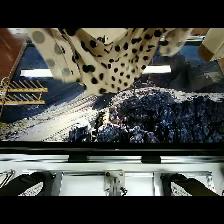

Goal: Fold the shirts.

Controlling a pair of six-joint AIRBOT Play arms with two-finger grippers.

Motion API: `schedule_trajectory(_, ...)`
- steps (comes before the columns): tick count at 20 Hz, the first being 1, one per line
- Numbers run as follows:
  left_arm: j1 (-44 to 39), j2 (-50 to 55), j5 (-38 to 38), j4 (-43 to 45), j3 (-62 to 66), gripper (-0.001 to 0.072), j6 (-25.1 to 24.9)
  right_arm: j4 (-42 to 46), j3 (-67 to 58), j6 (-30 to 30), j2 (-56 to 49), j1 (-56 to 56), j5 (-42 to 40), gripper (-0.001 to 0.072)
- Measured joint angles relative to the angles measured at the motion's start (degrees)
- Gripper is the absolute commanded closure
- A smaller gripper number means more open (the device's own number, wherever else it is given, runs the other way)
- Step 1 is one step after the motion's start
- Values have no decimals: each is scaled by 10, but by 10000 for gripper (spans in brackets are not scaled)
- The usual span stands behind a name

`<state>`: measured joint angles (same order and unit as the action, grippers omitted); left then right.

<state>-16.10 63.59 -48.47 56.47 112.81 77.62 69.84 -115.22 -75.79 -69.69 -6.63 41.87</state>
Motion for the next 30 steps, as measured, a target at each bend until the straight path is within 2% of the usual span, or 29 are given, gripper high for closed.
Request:
schedule_trajectory(4, -9, -8, -109, 17, -27, 662, 46, -22, -13, -44, -46, 0, -8, 658)
schedule_trajectory(7, -47, -8, -163, 20, -122, 661, 66, -122, -16, -73, -108, 0, 2, 658)
schedule_trajectory(10, -111, 2, -156, 7, -254, 661, 75, -243, -17, -87, -178, -7, 45, 658)
schedule_trajectory(13, -179, 22, -98, -9, -377, 661, 79, -276, -17, -91, -230, -25, 143, 658)
schedule_trajectory(16, -240, 51, -53, -40, -458, 661, 82, -218, -17, -95, -261, -41, 275, 658)
schedule_trajectory(21, -342, 106, 43, -113, -503, 660, 76, -28, -16, -104, -276, -48, 438, 657)
schedule_trajectory(22, -359, 114, 63, -127, -507, 660, 74, 12, -16, -105, -277, -48, 462, 633)
schedule_trajectory(23, -373, 121, 79, -139, -509, 652, 73, 54, -16, -106, -278, -48, 485, 439)
schedule_trajectory(24, -385, 126, 94, -150, -510, 523, 72, 87, -16, -109, -279, -48, 502, 157)
schedule_trajectory(25, -393, 130, 104, -161, -510, 272, 71, 113, -16, -111, -279, -49, 515, 127)
schedule_trajectory(26, -398, 133, 107, -168, -509, 79, 67, 132, -16, -114, -279, -49, 528, 127)
schedule_trajectory(27, -396, 135, 105, -173, -503, 45, 61, 147, -16, -116, -279, -49, 540, 127)
schedule_trajectory(30, -346, 136, 37, -168, -467, 45, 40, 189, -16, -114, -270, -49, 581, 128)
